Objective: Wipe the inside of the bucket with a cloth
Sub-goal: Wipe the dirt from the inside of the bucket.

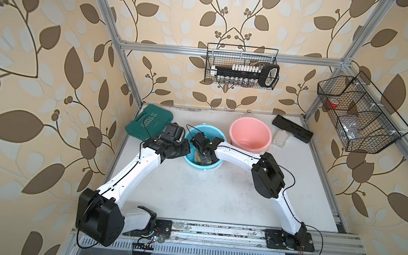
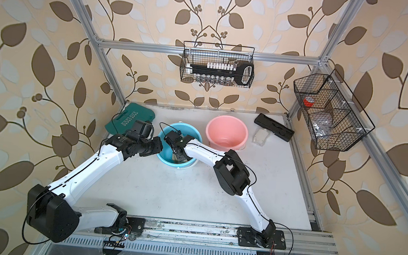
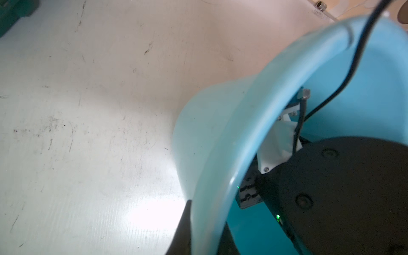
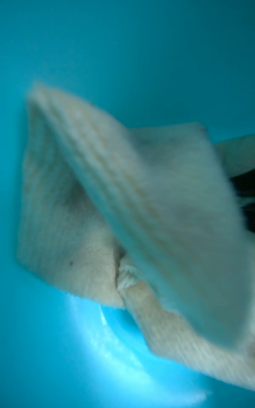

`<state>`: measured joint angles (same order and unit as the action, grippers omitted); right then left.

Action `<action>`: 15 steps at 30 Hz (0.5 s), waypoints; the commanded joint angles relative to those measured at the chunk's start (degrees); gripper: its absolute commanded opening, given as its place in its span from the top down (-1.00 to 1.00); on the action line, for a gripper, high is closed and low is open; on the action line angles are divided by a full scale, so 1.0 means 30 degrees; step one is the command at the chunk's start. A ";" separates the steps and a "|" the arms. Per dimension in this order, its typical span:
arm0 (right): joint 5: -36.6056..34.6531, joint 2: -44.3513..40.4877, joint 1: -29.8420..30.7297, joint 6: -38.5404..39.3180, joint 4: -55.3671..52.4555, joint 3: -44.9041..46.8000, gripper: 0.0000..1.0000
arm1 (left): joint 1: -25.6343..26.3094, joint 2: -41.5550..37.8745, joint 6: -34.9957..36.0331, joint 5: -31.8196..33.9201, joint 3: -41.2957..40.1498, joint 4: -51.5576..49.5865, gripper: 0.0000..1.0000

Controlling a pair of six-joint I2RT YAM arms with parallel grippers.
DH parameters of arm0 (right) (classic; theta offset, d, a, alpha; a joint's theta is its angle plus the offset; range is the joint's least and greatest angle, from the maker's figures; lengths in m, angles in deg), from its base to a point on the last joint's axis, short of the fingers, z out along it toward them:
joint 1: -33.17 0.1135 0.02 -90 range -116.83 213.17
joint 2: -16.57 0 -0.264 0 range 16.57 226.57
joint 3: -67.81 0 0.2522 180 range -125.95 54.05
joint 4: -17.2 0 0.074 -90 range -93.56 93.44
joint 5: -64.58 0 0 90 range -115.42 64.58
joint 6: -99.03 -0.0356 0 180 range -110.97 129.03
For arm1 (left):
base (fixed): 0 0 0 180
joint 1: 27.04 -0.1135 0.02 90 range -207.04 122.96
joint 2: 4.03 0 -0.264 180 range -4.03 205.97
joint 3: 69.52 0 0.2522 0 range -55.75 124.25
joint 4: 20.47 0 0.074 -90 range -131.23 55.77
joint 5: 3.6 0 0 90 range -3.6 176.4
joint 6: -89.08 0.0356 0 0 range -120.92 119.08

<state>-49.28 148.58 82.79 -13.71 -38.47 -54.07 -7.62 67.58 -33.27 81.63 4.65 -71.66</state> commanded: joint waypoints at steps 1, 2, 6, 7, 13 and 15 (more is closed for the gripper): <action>0.0453 -0.0748 -0.0743 -0.1371 0.5192 0.0792 1.00 | 0.0411 -0.0313 0.0330 -0.4240 0.0137 -0.3930 1.00; 0.0874 -0.0674 -0.0778 -0.1439 0.5669 0.0966 1.00 | 0.0411 -0.0317 0.0284 -0.4429 0.0182 -0.4178 1.00; 0.2553 -0.0808 -0.0956 -0.1903 0.7492 0.1904 1.00 | 0.0411 -0.0425 0.0269 -0.4891 0.0214 -0.5075 1.00; 0.2843 -0.0980 -0.0956 -0.1839 0.8200 0.2361 1.00 | 0.0411 -0.0437 0.0229 -0.4926 0.0176 -0.5123 1.00; 0.6066 -0.1281 -0.0949 -0.1261 1.0242 0.3042 1.00 | 0.0411 -0.0124 0.0043 -0.5467 0.0224 -0.5293 1.00; 0.7780 -0.1070 -0.0965 -0.0862 1.0057 0.2684 1.00 | 0.0412 0.0074 0.0036 -0.5417 0.0293 -0.5277 1.00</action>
<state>-34.24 145.06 81.92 -16.46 -16.37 -44.84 -8.41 67.63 -37.43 78.94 5.35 -75.52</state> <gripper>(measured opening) 0.050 0.123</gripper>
